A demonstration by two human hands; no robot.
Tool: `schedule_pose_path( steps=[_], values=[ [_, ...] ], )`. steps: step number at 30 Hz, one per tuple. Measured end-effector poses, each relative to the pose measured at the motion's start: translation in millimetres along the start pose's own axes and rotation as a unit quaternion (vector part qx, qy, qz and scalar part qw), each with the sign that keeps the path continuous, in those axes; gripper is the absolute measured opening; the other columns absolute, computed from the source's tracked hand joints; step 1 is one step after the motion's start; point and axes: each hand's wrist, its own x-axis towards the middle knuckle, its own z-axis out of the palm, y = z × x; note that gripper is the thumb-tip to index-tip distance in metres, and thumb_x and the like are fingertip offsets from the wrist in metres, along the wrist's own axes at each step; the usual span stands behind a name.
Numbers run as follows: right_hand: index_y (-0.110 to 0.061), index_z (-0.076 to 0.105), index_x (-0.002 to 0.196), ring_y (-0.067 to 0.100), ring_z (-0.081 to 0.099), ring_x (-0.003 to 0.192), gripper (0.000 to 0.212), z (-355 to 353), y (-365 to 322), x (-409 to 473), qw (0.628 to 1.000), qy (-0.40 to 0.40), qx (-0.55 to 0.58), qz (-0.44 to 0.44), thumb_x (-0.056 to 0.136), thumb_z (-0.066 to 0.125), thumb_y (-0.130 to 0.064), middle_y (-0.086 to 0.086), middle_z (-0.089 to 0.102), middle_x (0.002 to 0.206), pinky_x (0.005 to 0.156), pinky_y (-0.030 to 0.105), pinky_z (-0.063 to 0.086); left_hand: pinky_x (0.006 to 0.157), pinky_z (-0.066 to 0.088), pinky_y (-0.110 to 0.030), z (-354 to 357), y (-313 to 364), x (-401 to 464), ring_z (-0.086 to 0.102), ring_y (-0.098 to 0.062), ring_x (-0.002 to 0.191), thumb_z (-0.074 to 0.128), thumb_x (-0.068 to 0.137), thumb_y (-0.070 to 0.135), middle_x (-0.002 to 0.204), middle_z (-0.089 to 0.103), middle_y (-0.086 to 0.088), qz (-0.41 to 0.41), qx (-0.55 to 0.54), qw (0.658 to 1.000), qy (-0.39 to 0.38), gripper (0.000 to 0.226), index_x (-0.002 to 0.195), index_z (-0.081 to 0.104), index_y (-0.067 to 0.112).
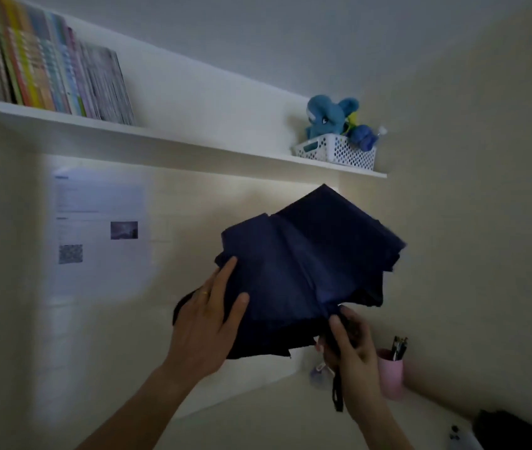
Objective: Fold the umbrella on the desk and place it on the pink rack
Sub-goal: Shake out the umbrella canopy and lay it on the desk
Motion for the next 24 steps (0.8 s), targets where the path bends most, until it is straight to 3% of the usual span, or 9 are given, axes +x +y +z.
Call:
schedule_pose_path(
  steps=[2,5,6,9,13,16,19,24],
  values=[
    [-0.014,0.053,0.120,0.018,0.050,0.053,0.032,1.9,-4.2,-1.6,1.000,-0.016,0.005,0.013,0.092,0.066,-0.022,0.001,0.065,0.067,0.050,0.025,0.039,0.107,0.048,-0.043,-11.1,9.1,4.5,0.051,-0.015,0.134,0.034,0.102,0.059,0.160,0.037,0.012,-0.012,-0.057,0.998,-0.011,0.060,0.153,0.004,0.056],
    [-0.028,0.049,0.129,0.016,0.063,0.064,0.036,5.4,-15.0,-0.5,0.997,-0.021,0.056,0.040,0.096,0.064,-0.023,-0.002,0.070,0.079,0.058,0.024,0.049,0.100,0.050,-0.036,-25.0,21.0,8.9,0.057,-0.009,0.123,0.038,0.100,0.058,0.148,0.043,0.019,-0.053,-0.168,0.984,-0.020,0.061,0.150,0.003,0.060],
    [-0.028,0.052,0.129,0.018,0.057,0.056,0.032,7.2,-15.5,-3.1,0.999,-0.001,0.048,0.009,0.098,0.061,-0.021,0.005,0.068,0.076,0.053,0.026,0.045,0.098,0.050,-0.034,-29.1,22.5,10.0,0.058,-0.009,0.120,0.037,0.099,0.057,0.143,0.047,0.018,-0.066,-0.191,0.979,-0.015,0.060,0.151,0.007,0.059],
    [-0.019,0.051,0.117,0.010,0.031,0.038,0.017,5.1,-16.5,-2.1,0.980,-0.063,0.159,0.101,0.102,0.050,-0.027,0.013,0.054,0.070,0.040,0.022,0.028,0.098,0.043,-0.032,-41.1,19.3,13.0,0.056,-0.005,0.115,0.032,0.101,0.056,0.139,0.050,0.014,-0.094,-0.203,0.974,0.027,0.050,0.149,0.020,0.055],
    [-0.018,0.050,0.103,0.006,0.023,0.036,0.025,6.2,-19.4,-1.2,0.950,-0.096,0.239,0.174,0.099,0.051,-0.043,0.000,0.052,0.064,0.040,0.022,0.021,0.101,0.041,-0.031,-54.4,9.8,18.0,0.055,-0.007,0.120,0.036,0.103,0.053,0.143,0.050,0.008,-0.153,-0.246,0.957,0.016,0.043,0.145,0.027,0.055],
    [-0.015,0.053,0.097,0.005,0.023,0.037,0.029,3.1,-29.3,3.2,0.956,-0.118,0.220,0.155,0.098,0.050,-0.044,-0.001,0.049,0.061,0.042,0.023,0.020,0.103,0.037,-0.030,-58.1,7.3,20.4,0.048,-0.011,0.127,0.049,0.101,0.051,0.143,0.047,0.009,-0.171,-0.235,0.957,0.014,0.045,0.144,0.036,0.049],
    [-0.016,0.058,0.090,0.007,0.021,0.038,0.034,-7.8,-28.7,9.0,0.892,-0.178,0.348,0.228,0.100,0.049,-0.048,-0.004,0.045,0.055,0.038,0.019,0.019,0.100,0.038,-0.031,-62.1,8.2,22.0,0.052,-0.016,0.126,0.043,0.103,0.051,0.139,0.052,0.009,-0.213,-0.251,0.944,0.018,0.036,0.138,0.046,0.042],
    [-0.008,0.063,0.086,0.009,0.027,0.043,0.061,-19.0,-19.0,9.2,0.820,-0.320,0.373,0.294,0.102,0.035,-0.060,-0.005,0.033,0.054,0.044,0.027,0.030,0.100,0.048,-0.037,-67.6,21.5,19.9,0.070,-0.015,0.107,0.050,0.101,0.049,0.119,0.073,0.006,-0.249,-0.328,0.910,-0.046,0.033,0.126,0.061,0.031]
  ],
)
